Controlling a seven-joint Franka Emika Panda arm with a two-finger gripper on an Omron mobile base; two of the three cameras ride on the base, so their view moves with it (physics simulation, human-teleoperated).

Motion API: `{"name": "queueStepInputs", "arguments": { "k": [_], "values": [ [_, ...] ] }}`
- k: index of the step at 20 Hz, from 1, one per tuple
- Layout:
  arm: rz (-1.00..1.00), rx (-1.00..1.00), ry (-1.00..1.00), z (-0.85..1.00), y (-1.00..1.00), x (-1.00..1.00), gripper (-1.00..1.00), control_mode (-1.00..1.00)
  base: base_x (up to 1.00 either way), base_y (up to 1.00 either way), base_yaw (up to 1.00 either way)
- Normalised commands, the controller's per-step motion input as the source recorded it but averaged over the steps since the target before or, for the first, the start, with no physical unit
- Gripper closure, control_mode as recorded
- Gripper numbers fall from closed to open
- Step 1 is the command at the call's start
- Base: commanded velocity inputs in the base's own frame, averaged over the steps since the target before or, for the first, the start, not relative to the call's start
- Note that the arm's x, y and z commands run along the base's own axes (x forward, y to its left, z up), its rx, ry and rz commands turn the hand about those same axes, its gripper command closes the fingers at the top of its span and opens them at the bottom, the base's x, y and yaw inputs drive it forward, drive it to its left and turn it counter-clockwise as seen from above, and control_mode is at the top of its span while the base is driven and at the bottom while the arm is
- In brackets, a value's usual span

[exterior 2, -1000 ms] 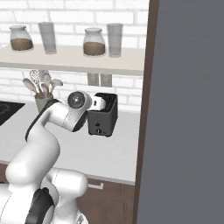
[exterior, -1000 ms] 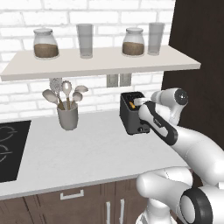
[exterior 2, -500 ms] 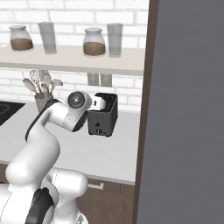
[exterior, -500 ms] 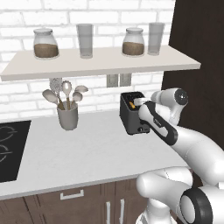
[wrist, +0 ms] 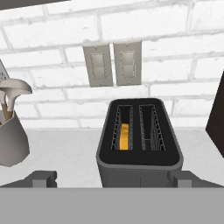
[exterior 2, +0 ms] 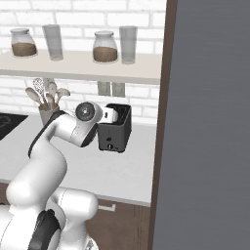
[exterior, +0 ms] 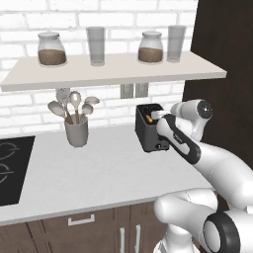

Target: Start the toaster. Once the lever pops up, take the bread to the plate on the dining counter.

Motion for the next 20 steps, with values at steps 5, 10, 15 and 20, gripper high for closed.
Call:
{"name": "queueStepInputs", "arguments": {
  "k": [5,10,15,20],
  "values": [
    [0.0,0.0,0.0,0.0,0.0,0.0,-1.0,-1.0,0.0,0.0,0.0],
    [0.0,0.0,0.0,0.0,0.0,0.0,-1.0,-1.0,0.0,0.0,0.0],
    [0.0,0.0,0.0,0.0,0.0,0.0,-1.0,-1.0,0.0,0.0,0.0],
    [0.0,0.0,0.0,0.0,0.0,0.0,-1.0,-1.0,0.0,0.0,0.0]
  ]
}}
